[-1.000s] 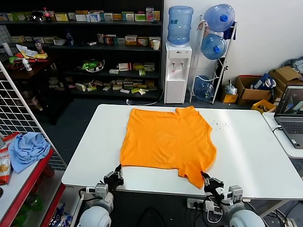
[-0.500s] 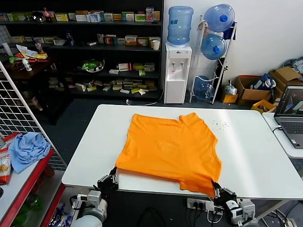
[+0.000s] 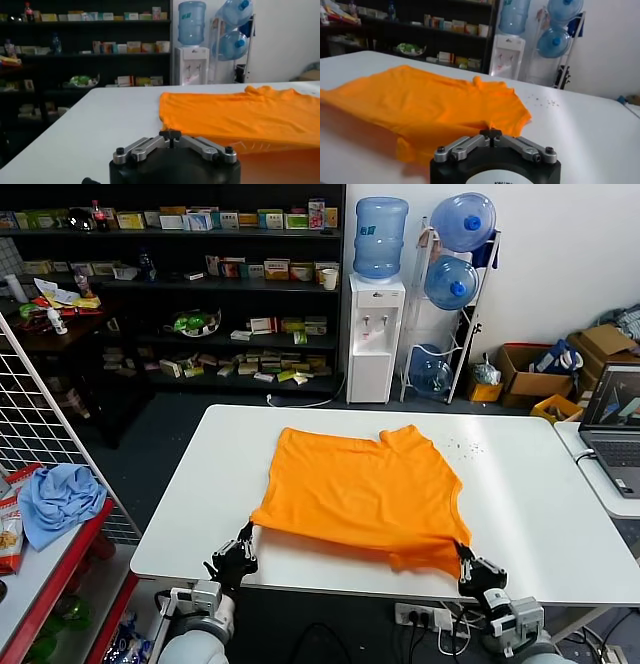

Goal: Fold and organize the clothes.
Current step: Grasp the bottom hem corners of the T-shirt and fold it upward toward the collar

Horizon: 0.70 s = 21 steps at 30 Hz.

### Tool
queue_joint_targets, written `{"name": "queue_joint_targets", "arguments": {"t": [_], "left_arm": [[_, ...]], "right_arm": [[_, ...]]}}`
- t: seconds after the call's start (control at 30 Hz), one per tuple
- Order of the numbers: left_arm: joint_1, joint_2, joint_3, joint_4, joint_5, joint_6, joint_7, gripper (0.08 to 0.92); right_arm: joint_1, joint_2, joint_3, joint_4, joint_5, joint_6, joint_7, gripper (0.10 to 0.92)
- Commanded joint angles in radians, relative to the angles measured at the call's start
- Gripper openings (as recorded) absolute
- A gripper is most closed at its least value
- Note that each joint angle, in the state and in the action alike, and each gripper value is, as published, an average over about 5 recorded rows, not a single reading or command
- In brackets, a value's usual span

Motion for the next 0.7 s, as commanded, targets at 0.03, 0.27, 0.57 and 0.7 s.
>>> {"name": "queue_joint_targets", "arguments": {"t": [0.03, 0.27, 0.57, 0.7], "left_arm": [[-0.167, -0.018, 0.037, 0.16, 0.017, -0.014, -0.002, 0.089], [-0.261, -0.042, 0.076, 0.27, 0.015, -0.026, 0.003, 0.089], [-0.314, -0.04, 0.105, 0.317, 0.041, -0.043, 0.022, 0.089], [-0.291, -0.027, 0.11, 0.299, 0.028, -0.059, 0.049, 0.092]], "right_arm": [[0.233, -0.032, -0.051, -0.177, 0.021, 0.057, -0.005, 0.124], [0.37, -0.027, -0.141, -0.296, 0.045, 0.042, -0.022, 0.124], [0.454, 0.011, -0.209, -0.387, 0.08, -0.043, -0.023, 0.124], [0.43, 0.006, -0.2, -0.355, 0.134, -0.108, -0.019, 0.177]]}}
